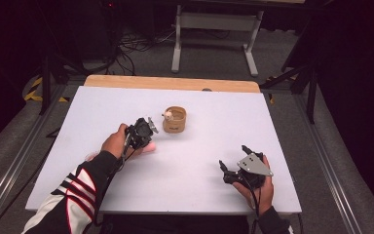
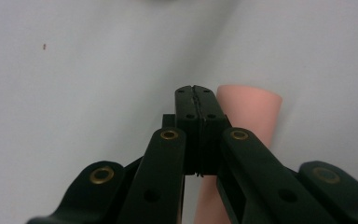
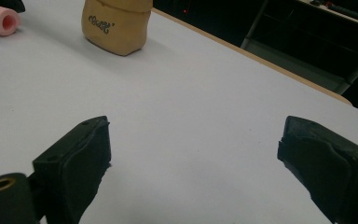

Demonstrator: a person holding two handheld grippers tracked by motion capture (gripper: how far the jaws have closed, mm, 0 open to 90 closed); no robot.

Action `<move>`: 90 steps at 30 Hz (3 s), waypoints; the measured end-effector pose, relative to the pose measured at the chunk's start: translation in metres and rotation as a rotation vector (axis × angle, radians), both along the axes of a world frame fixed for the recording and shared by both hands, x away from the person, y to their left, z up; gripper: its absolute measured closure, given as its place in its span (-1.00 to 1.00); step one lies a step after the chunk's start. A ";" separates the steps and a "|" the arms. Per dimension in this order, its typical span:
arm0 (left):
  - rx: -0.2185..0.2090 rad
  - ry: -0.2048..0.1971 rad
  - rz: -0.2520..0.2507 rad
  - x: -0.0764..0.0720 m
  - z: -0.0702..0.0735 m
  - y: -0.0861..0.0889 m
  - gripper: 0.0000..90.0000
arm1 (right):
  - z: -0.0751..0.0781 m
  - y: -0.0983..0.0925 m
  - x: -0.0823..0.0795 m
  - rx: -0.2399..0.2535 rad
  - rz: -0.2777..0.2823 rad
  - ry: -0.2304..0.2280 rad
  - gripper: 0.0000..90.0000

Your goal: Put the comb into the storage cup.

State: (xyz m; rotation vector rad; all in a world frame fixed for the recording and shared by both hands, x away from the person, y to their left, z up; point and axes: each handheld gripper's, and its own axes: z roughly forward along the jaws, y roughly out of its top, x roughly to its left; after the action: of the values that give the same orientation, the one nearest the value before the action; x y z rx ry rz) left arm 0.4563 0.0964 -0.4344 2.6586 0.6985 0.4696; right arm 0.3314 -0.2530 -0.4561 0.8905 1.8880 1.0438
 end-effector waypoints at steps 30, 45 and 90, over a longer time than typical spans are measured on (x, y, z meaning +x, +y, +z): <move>-0.089 -0.021 -0.154 -0.083 -0.018 -0.015 1.00 | -0.001 0.002 0.001 -0.015 0.015 0.016 -0.79; -0.153 -0.011 -0.157 -0.130 -0.024 0.046 1.00 | -0.004 0.003 0.002 -0.032 0.022 0.048 -0.79; -0.403 -0.007 0.070 -0.129 -0.020 0.192 1.00 | -0.005 0.005 0.003 -0.044 0.034 0.066 -0.79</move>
State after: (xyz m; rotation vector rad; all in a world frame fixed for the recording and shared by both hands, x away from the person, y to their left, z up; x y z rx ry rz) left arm 0.3268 0.2882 -0.4542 2.2611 0.7926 0.3161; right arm 0.3348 -0.2483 -0.4613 0.8797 1.9794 0.9997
